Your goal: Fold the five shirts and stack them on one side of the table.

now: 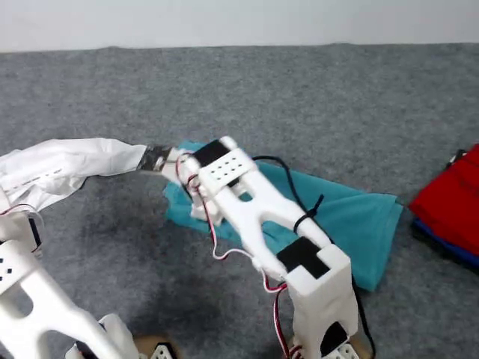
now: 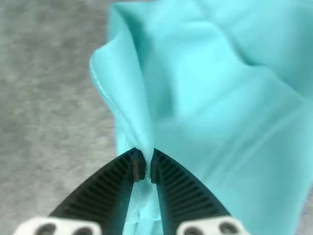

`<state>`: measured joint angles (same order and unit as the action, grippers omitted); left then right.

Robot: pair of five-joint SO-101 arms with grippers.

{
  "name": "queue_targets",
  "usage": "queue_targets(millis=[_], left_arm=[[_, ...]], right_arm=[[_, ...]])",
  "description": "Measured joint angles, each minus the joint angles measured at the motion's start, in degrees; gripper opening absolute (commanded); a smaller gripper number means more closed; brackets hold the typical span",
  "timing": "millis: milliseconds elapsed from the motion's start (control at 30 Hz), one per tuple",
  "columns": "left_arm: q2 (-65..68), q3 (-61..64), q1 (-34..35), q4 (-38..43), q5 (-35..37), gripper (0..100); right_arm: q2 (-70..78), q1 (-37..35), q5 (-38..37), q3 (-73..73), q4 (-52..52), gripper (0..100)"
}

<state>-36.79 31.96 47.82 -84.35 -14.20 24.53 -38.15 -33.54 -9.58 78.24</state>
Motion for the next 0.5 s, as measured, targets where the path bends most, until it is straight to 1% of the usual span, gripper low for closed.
queue_targets(millis=[200,233,367,433,500], left_arm=[[0.0,2.7,0.0,0.6,0.0,0],[0.0,2.9,0.0,0.7,0.0,0],[0.0,2.9,0.0,0.9,0.0,0],[0.0,2.9,0.0,1.0,0.0,0],[0.0,2.9,0.0,1.7,0.0,0]], right_arm=[[4.0,4.0,0.0,0.0,-5.2,2.0],[5.1,4.2,0.0,0.0,-5.5,3.9],[8.3,4.7,0.0,-1.7,-5.5,16.2],[9.0,4.9,1.0,-3.6,-4.2,19.5],[9.2,5.4,2.5,-5.8,-3.0,20.7]])
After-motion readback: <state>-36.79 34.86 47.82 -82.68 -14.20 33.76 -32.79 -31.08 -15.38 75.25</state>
